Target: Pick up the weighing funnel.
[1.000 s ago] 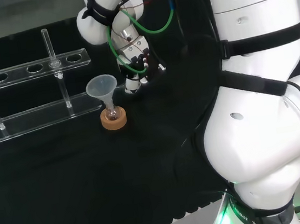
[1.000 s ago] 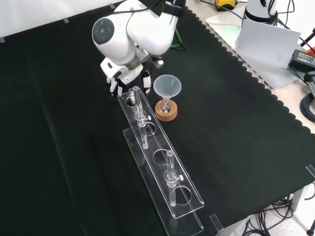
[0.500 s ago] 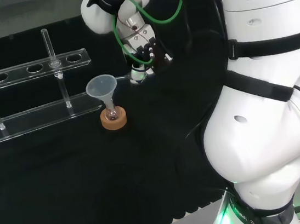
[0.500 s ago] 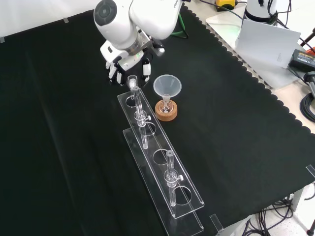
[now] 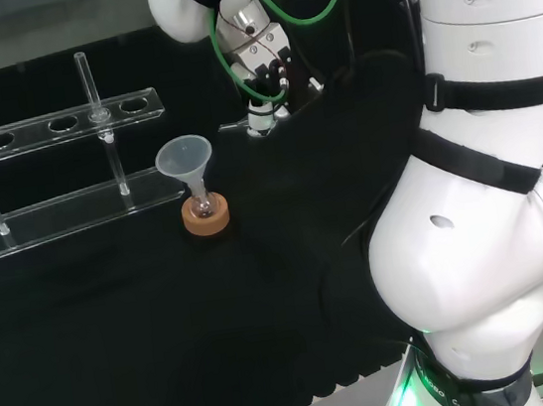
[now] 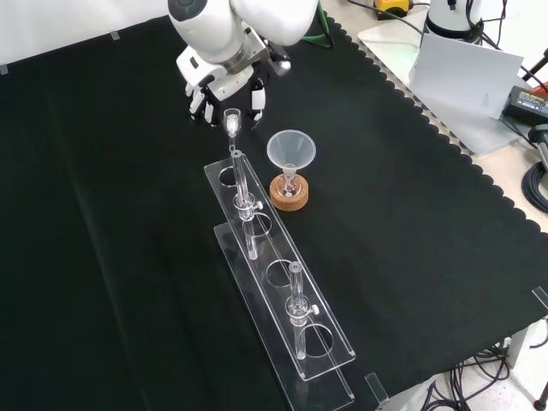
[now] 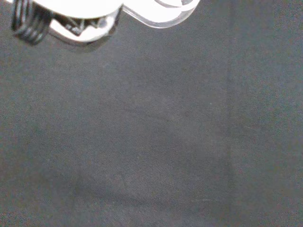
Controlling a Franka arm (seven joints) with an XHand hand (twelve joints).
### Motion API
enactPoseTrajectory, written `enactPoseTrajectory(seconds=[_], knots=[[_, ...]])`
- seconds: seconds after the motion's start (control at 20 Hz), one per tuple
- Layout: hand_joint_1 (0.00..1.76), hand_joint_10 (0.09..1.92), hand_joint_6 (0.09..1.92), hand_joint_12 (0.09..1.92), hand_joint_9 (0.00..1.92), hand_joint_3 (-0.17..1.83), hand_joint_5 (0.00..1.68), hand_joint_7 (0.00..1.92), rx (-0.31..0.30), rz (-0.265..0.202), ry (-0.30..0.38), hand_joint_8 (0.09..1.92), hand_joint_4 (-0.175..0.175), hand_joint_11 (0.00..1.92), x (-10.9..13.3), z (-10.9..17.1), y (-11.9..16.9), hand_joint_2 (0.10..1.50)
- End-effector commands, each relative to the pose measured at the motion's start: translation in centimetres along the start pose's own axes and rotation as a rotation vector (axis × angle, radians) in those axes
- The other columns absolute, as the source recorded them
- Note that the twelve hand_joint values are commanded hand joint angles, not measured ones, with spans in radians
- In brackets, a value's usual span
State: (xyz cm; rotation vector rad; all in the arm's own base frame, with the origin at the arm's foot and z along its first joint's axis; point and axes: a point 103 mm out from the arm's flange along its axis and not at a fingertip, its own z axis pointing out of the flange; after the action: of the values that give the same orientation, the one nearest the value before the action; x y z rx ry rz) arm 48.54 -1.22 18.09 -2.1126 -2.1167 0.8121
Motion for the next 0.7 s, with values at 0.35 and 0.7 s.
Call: enactPoseTrajectory(seconds=[0.35, 0.7], knots=[[1.13, 0.35, 0.55, 1.16, 0.85, 0.67, 1.34, 0.50, 0.036, 0.038, -0.062, 0.59, 0.175, 0.65, -1.5, -1.6, -3.4, 0.62], [1.13, 0.35, 0.55, 1.16, 0.84, 0.67, 1.35, 0.49, 0.026, 0.060, -0.085, 0.59, 0.175, 0.63, -1.8, -3.1, -5.0, 0.62]])
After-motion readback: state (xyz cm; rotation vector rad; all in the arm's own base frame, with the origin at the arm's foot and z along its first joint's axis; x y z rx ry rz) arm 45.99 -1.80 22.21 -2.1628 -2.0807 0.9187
